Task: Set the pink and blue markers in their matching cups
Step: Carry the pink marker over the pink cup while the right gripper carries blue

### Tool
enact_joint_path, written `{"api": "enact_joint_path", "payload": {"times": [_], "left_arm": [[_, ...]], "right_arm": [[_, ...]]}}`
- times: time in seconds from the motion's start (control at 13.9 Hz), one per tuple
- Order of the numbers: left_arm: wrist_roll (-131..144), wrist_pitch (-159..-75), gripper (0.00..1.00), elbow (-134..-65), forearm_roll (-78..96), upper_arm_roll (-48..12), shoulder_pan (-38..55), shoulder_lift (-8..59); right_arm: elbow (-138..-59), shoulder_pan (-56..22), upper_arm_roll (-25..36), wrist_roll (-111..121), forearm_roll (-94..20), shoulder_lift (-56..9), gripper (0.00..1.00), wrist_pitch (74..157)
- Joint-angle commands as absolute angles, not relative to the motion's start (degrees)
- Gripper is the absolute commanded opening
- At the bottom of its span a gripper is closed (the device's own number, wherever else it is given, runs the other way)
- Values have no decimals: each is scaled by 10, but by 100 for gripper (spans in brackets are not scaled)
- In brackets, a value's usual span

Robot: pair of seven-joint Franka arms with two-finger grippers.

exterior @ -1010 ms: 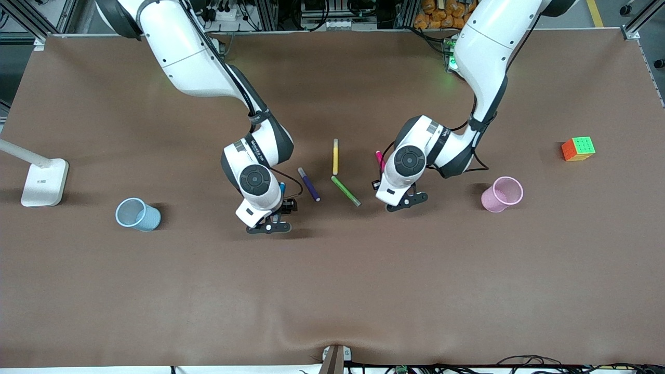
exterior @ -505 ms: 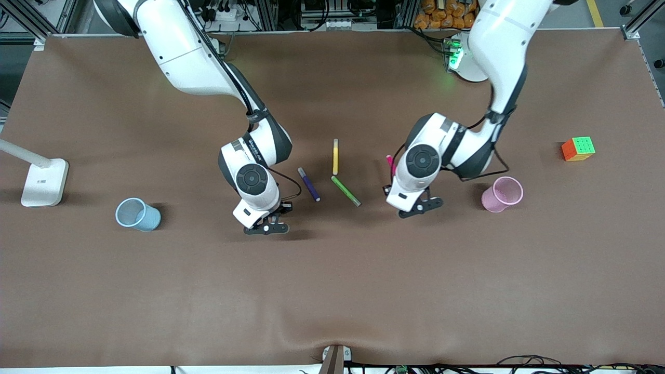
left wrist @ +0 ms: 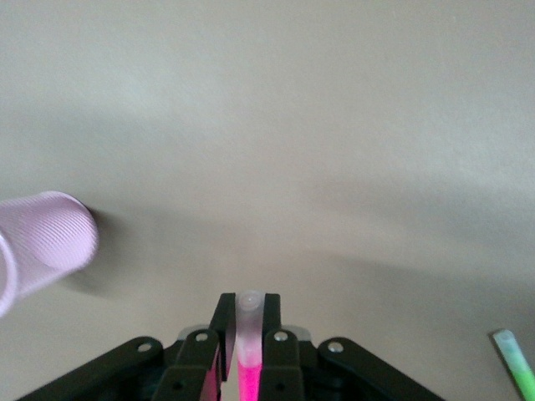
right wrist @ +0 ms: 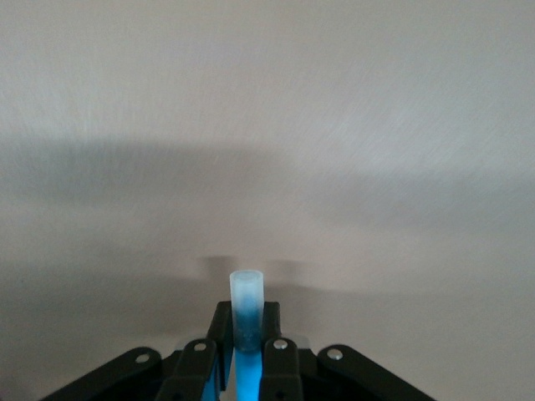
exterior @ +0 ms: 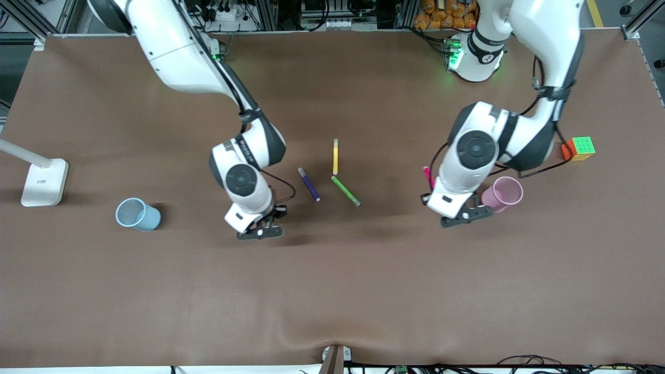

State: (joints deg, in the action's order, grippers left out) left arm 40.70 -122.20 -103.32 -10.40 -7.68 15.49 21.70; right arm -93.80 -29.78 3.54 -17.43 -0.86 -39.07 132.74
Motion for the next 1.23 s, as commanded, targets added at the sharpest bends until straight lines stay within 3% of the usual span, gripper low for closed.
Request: {"api": "enact_joint_path", "payload": {"times": [0.0, 0.29, 0.43, 0.72, 1.15], "left_arm": [[361, -1250, 0, -1073, -121, -84, 113, 172], [247, -1306, 0, -1110, -122, -86, 54, 142], [214, -1381, 0, -1166, -136, -81, 48, 119], [212, -1508, 0, -1255, -276, -84, -13, 87], [214, -1574, 0, -1310, -321, -84, -43, 70]], "right_arm": [[-943, -250, 25, -63, -11, -354, 0, 1315], [-933, -189, 26, 158, -93, -341, 0, 1315], [-931, -154, 26, 279, -131, -332, 0, 1304], [-928, -85, 26, 498, -196, -302, 0, 1236], [-933, 3, 26, 744, -264, -251, 0, 1136]]}}
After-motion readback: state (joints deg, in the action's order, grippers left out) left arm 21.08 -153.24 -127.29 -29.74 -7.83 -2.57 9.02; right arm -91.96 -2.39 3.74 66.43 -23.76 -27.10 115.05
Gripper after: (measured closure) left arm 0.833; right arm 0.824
